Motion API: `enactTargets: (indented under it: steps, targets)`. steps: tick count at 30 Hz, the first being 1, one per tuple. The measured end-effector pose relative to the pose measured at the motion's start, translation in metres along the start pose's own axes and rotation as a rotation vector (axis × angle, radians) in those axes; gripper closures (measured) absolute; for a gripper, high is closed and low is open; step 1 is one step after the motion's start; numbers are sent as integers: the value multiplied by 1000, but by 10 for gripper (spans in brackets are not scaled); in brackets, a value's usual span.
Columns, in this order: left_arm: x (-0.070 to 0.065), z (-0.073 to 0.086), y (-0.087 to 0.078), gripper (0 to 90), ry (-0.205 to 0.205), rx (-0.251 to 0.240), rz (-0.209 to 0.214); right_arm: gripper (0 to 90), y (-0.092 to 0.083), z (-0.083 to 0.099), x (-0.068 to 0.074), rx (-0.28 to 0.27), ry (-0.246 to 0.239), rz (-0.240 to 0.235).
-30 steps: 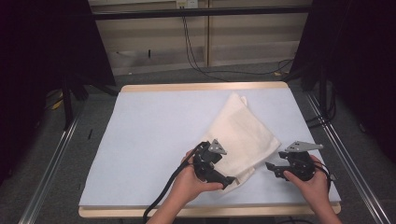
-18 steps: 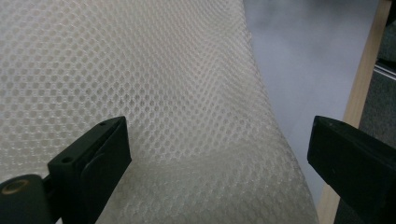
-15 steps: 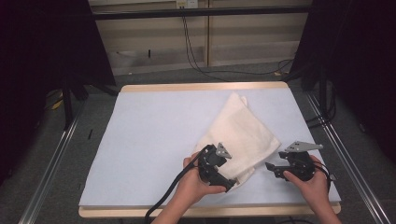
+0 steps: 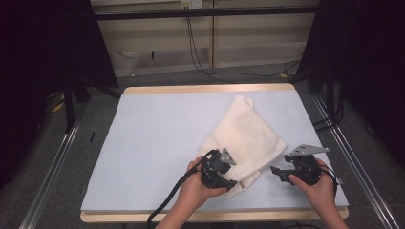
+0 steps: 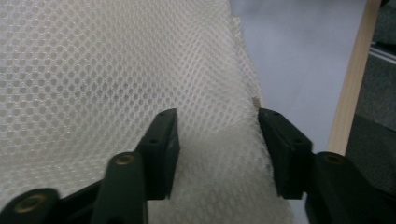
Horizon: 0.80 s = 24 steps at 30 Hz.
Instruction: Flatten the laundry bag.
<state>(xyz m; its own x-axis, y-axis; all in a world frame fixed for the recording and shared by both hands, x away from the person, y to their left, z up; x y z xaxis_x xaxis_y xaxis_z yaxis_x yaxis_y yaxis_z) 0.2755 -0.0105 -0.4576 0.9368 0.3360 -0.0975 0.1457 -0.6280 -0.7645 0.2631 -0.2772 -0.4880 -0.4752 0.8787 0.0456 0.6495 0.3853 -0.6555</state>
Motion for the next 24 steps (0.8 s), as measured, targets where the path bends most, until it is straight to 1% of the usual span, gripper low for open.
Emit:
enactTargets:
  steps: [1, 2, 3, 4, 5, 6, 7, 8, 9, 10, 11, 12, 13, 16, 17, 18, 19, 20, 21, 22, 23, 24]
  targets:
    - [0, 0, -1, 573, -7, -3, 3, 285, 0, 0, 0, 2, 3, -3]
    - [2, 0, -2, 610, -2, 4, 13, 286, 0, 0, 1, 4, 0, -1]
    - [2, 0, -3, 668, -14, 2, 15, 286, 1, 0, 0, -1, -7, -2]
    - [2, 0, -4, 713, -21, -3, 26, 288, 1, 0, 1, 4, -8, -3]
    - [3, 0, -5, 740, -21, -8, 22, 289, 1, 0, 1, 3, -11, -5]
    - [3, -1, -6, 772, -45, -14, 24, 292, 1, 0, 1, 6, -8, -9]
    - [3, -1, -6, 792, -45, -14, 24, 292, 1, 0, 1, 6, -8, -9]
    - [5, -1, -8, 792, -55, -10, 23, 297, 2, 0, 2, 5, -10, -11]
    - [6, -1, -9, 809, -77, -17, 31, 314, 2, 0, 2, 3, -15, -11]
    - [8, -2, -10, 828, -90, -26, 33, 328, 2, 0, 2, -2, -19, -12]
    - [8, -3, -12, 844, -111, -38, 22, 356, 3, -1, 4, -3, -31, -24]
    - [10, -3, -14, 845, -113, -38, 28, 363, 3, -1, 4, -5, -31, -28]
    - [10, -4, -16, 849, -136, -41, 28, 380, 3, -2, 6, -9, -29, -32]
    - [13, -5, -20, 855, -159, -41, 21, 415, 5, -2, 8, -7, -41, -48]
    - [14, -6, -21, 857, -172, -51, 21, 445, 6, -2, 9, -7, -46, -55]
    - [15, -7, -23, 858, -182, -56, 17, 473, 7, -2, 10, 1, -51, -50]
    - [16, -7, -25, 860, -194, -65, 16, 517, 8, -2, 10, 2, -57, -52]
    - [17, -8, -26, 861, -198, -68, 18, 571, 8, -3, 11, -1, -66, -59]
    - [18, -8, -28, 861, -200, -63, 22, 595, 9, -3, 12, -5, -70, -64]
    - [18, -8, -29, 862, -214, -71, 19, 612, 10, -4, 13, -7, -77, -59]
    - [20, -8, -31, 862, -222, -68, 23, 609, 10, -5, 14, -13, -86, -59]
    - [21, -8, -33, 862, -229, -73, 19, 585, 12, -6, 14, -10, -91, -65]
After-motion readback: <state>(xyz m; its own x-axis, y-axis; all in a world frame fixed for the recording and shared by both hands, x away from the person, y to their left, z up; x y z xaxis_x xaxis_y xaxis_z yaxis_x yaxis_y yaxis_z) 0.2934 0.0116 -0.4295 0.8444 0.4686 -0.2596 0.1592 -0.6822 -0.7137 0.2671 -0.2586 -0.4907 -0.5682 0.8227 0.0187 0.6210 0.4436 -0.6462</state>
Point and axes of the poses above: each handheld gripper's, and its own axes: y roughly forward along the jaws, z roughly out of its underside, x roughly to its left, the point moved 3 cm from there along y, roughly forward along the jaws, and after that the axes turned 3 degrees about -x, right-handed, at the moved point
